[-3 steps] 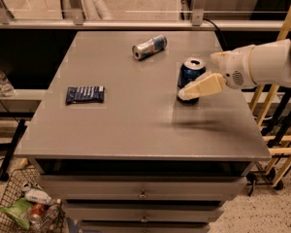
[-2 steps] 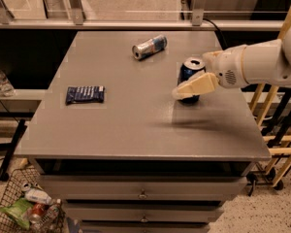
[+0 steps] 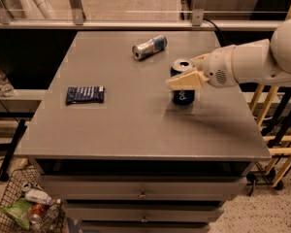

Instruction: Move pepsi can near rxbar blueberry

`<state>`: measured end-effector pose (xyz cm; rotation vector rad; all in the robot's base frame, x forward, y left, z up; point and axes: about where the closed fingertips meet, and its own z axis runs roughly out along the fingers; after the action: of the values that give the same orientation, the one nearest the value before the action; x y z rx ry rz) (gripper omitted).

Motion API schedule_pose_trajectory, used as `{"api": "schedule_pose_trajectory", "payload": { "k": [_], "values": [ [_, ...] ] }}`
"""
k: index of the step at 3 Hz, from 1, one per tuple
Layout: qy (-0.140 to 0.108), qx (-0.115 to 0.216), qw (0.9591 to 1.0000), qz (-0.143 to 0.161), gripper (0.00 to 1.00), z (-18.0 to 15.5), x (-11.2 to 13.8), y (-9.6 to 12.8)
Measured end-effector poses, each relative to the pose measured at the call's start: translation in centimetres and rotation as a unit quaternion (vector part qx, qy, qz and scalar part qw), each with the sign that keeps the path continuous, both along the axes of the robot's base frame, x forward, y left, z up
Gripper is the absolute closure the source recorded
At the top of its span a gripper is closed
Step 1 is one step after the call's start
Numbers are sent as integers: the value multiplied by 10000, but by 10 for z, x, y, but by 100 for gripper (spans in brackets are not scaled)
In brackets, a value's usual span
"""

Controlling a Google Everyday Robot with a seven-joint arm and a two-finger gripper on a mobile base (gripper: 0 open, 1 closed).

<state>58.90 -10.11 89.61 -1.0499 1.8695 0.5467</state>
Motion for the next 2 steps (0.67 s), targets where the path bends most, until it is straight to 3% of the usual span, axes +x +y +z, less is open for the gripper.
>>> {"api": "schedule_pose_trajectory", "payload": {
  "k": [2],
  "values": [
    [-566, 202, 9974, 401, 93, 61, 5, -2]
  ]
}}
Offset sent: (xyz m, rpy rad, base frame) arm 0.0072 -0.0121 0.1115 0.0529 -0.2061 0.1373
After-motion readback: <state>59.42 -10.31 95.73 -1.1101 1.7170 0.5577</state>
